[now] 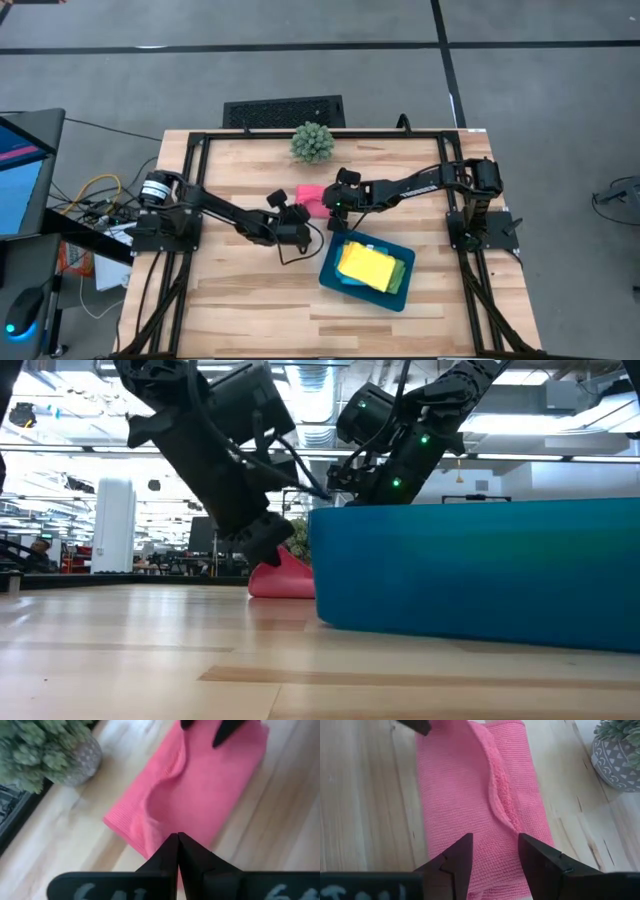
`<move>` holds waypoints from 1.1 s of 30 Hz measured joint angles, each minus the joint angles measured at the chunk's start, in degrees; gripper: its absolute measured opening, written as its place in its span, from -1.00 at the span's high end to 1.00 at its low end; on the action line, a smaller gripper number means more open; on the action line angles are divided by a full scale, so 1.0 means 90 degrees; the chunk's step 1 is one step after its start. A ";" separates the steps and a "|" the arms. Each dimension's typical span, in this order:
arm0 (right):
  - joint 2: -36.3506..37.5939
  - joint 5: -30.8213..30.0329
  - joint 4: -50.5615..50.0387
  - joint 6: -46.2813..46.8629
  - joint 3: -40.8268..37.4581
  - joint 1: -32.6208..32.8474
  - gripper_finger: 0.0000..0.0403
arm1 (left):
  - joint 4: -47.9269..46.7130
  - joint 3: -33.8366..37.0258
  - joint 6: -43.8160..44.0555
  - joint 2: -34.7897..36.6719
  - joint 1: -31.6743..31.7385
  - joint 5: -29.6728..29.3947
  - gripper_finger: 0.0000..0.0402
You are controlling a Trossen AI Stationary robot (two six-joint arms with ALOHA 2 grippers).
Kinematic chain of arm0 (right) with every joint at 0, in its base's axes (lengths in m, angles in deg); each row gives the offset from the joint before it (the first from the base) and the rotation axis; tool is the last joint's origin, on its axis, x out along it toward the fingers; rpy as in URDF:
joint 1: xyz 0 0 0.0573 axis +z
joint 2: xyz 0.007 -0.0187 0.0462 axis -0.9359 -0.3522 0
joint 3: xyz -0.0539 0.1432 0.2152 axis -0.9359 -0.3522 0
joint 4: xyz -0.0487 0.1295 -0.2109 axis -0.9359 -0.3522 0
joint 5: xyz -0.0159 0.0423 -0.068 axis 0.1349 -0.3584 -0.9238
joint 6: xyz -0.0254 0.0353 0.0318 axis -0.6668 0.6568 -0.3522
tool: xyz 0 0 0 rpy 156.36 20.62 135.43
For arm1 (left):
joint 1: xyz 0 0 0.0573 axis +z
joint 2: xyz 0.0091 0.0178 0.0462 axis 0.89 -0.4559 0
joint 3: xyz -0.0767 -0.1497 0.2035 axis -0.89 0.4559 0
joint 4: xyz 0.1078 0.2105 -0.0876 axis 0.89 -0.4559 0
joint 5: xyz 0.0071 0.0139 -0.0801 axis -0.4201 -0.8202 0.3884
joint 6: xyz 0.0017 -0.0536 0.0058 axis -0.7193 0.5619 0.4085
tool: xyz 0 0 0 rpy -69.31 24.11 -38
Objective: Fold microfiber towels
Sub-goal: Fold the pink microfiber towel
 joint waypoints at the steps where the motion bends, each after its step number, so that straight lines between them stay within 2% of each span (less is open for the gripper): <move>1: 0.0000 0.0000 -0.0002 0.0000 0.0000 0.0000 0.10 | 0.0010 0.0000 -0.0056 0.0059 0.0025 0.0002 1.00; 7: 0.0000 0.0000 -0.0016 0.0000 0.0000 0.0000 0.10 | 0.0020 -0.0004 -0.0298 0.0164 0.0355 0.0053 1.00; 10: 0.0000 -0.0002 -0.0039 0.0021 0.0000 0.0000 0.10 | 0.0442 0.0113 -0.0373 0.0164 0.0638 0.0097 1.00; 15: 0.0098 -0.0024 -0.0120 0.0092 -0.0012 0.0000 0.10 | 0.1176 0.0219 -0.0718 0.0164 0.1128 0.0610 1.00; 19: 0.0246 -0.0063 -0.0321 0.0101 -0.0023 -0.0078 0.10 | 0.1302 0.0226 -0.0772 0.0164 0.1429 0.1105 1.00; 23: 0.0243 -0.0052 -0.0484 0.0191 -0.0024 -0.0327 0.10 | 0.1428 0.0226 -0.0835 0.0111 0.1618 0.1292 1.00; 25: 0.0202 0.0036 -0.0481 0.0220 -0.0018 -0.0471 0.10 | 0.1424 0.0234 -0.0901 0.0079 0.1684 0.1370 1.00; 28: 0.0068 0.0547 -0.0515 0.0232 -0.0050 -0.0671 0.10 | 0.1443 0.0228 -0.1057 0.0110 0.1713 0.1561 1.00; 33: 0.0081 0.0811 -0.0188 0.0304 -0.0344 -0.0923 0.10 | 0.1051 0.0063 -0.1089 0.0862 0.1706 0.1572 1.00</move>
